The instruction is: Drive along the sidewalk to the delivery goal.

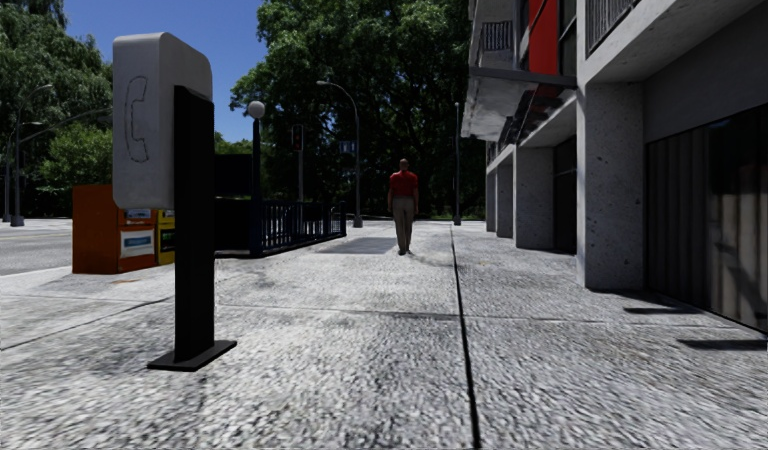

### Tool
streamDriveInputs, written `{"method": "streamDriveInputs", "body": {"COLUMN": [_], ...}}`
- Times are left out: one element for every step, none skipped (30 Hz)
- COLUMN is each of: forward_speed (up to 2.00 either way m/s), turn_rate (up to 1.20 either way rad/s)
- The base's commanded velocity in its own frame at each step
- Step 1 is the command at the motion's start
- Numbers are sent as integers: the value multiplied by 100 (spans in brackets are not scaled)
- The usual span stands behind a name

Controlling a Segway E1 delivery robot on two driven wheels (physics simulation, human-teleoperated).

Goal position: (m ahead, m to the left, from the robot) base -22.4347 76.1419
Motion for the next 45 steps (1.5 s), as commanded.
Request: {"method": "streamDriveInputs", "body": {"forward_speed": [200,200,200,200,200,200,200,200,200,200,200,200,200,200,200,200,200,200,200,200,200,200,200,200,200,200,200,200,200,200,200,200,200,200,200,200,200,200,200,200,200,200,200,200,200], "turn_rate": [0,0,0,0,0,0,0,0,0,0,0,0,0,0,0,0,0,0,0,0,0,0,0,0,0,0,0,0,0,0,0,0,0,0,0,0,0,0,0,0,0,0,0,0,0]}}
